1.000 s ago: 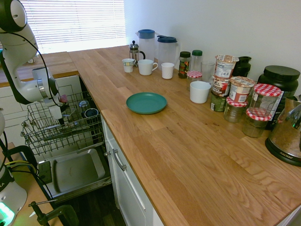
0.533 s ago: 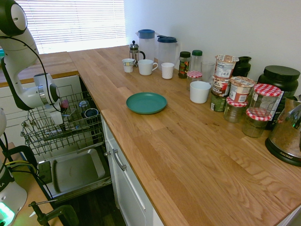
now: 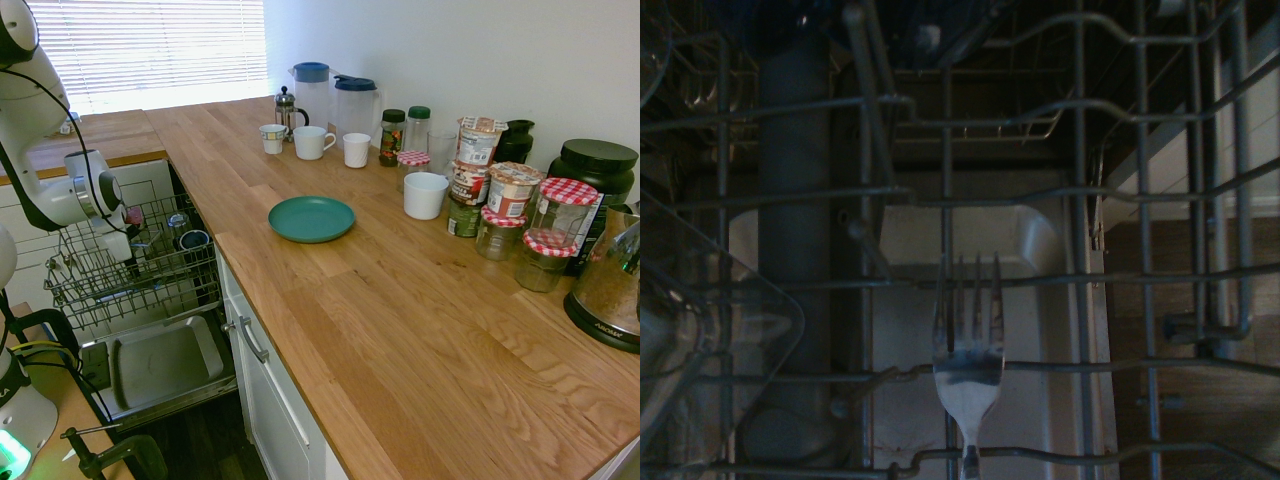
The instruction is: Put the fork in the dishwasher
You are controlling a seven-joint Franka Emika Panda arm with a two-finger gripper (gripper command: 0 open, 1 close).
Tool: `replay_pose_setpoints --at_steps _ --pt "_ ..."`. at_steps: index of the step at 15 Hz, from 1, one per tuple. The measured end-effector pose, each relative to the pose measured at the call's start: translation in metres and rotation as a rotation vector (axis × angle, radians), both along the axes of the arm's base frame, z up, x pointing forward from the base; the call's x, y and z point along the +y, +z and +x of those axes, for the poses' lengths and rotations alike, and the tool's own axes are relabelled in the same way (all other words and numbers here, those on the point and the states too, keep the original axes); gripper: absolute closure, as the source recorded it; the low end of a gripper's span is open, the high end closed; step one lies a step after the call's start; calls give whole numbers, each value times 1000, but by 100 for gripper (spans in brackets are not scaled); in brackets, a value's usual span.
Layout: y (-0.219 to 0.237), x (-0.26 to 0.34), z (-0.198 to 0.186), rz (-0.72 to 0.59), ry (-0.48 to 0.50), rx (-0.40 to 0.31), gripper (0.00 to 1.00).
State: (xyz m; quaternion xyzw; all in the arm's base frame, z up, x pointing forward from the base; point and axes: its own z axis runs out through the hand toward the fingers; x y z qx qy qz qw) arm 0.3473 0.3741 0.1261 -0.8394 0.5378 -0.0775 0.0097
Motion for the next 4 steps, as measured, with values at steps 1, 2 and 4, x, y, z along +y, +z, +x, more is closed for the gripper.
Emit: replay_pose_setpoints --at_steps 1,2,4 --pt "15 -2 -4 -7 -2 -11 0" --pt "32 -2 -7 -18 -6 -21 0" --pt "68 -1 -10 -37 -6 -46 0"
